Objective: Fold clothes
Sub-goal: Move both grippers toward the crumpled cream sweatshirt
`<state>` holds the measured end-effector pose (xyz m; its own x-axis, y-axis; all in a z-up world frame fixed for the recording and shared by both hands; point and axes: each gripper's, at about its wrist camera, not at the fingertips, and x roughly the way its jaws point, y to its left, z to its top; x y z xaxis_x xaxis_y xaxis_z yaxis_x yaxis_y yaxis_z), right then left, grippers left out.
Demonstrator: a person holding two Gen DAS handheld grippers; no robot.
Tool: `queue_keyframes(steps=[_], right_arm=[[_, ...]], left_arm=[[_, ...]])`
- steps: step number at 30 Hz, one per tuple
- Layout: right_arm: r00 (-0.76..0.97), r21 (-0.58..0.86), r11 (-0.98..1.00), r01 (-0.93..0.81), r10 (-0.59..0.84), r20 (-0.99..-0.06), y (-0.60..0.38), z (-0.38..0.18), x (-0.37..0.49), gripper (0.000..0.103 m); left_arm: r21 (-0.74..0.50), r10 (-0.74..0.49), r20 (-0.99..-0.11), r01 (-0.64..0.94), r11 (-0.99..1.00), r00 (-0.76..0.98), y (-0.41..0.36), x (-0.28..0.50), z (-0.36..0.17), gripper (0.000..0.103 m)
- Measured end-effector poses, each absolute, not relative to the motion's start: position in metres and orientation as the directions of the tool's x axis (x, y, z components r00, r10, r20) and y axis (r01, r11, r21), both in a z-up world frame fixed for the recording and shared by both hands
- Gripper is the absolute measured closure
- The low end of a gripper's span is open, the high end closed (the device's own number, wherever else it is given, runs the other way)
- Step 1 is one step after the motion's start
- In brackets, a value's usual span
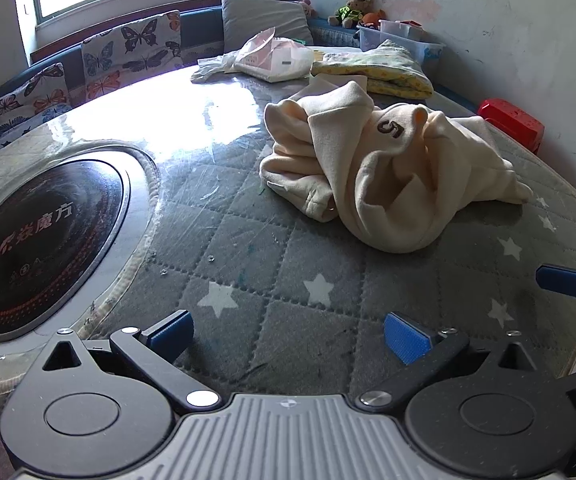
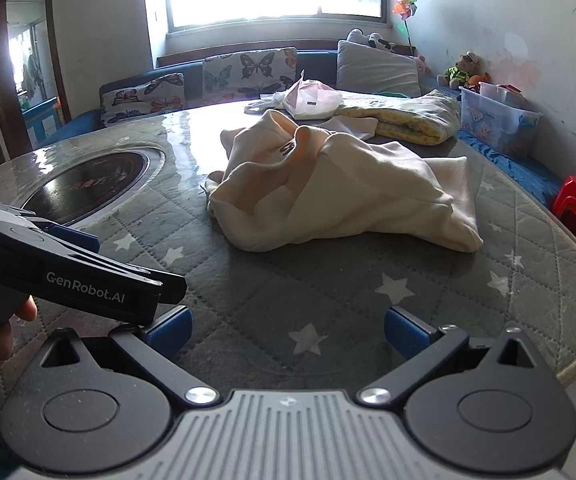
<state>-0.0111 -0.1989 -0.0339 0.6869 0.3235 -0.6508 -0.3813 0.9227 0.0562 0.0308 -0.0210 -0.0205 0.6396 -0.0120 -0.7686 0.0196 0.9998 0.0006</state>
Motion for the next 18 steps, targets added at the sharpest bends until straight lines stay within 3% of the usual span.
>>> queue_keyframes(steps=[18], right_arm=[[0.690,0.075,0.927,-0.368,0.327,-0.646,-0.201,-0.036,0.006,0.000]], left_arm=[[0.002,-0.004,-0.776,0.010,1.000,0.631,-0.023,0.048,-0.020,0.000]])
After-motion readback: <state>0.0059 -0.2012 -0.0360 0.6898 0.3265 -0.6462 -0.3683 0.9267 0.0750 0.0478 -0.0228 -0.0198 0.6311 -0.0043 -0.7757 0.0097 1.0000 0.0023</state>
